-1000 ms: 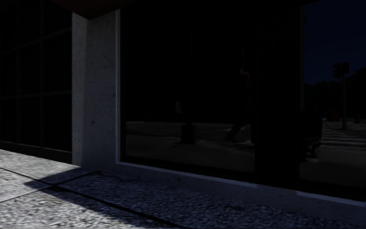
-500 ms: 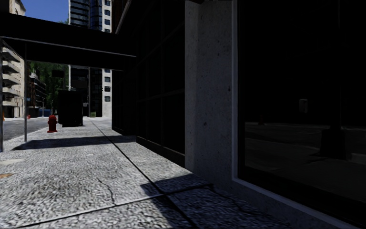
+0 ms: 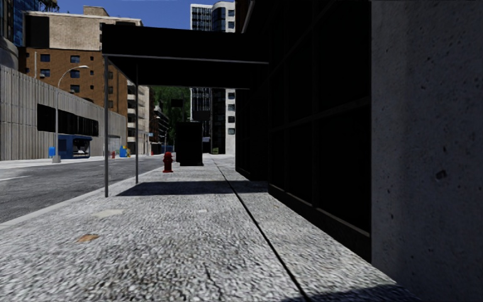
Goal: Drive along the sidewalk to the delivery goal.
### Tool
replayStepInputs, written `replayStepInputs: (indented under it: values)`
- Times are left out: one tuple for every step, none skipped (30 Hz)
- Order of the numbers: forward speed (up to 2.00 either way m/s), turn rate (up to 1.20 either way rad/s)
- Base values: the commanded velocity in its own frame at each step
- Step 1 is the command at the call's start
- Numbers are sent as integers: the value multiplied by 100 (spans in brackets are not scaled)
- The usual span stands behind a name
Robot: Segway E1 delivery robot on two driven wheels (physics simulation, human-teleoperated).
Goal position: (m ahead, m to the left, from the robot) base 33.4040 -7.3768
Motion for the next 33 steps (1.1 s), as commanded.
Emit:
replayStepInputs:
  values:
    - [177, 0]
    - [178, 0]
    - [180, 0]
    - [180, 0]
    - [184, 0]
    - [186, 0]
    - [187, 11]
    - [188, 31]
    - [189, 54]
    - [189, 54]
    - [189, 65]
    - [189, 67]
    - [189, 30]
    - [189, 21]
    - [189, 21]
    - [189, 18]
    - [189, 12]
    - [189, 1]
    - [189, 1]
    - [189, 0]
    - [189, 0]
    - [189, 0]
    - [189, 0]
    - [189, 0]
    - [189, 0]
    - [189, 0]
    - [189, 0]
    - [189, 0]
    - [189, 0]
    - [189, 0]
    - [189, 0]
    - [189, 0]
    - [189, 0]
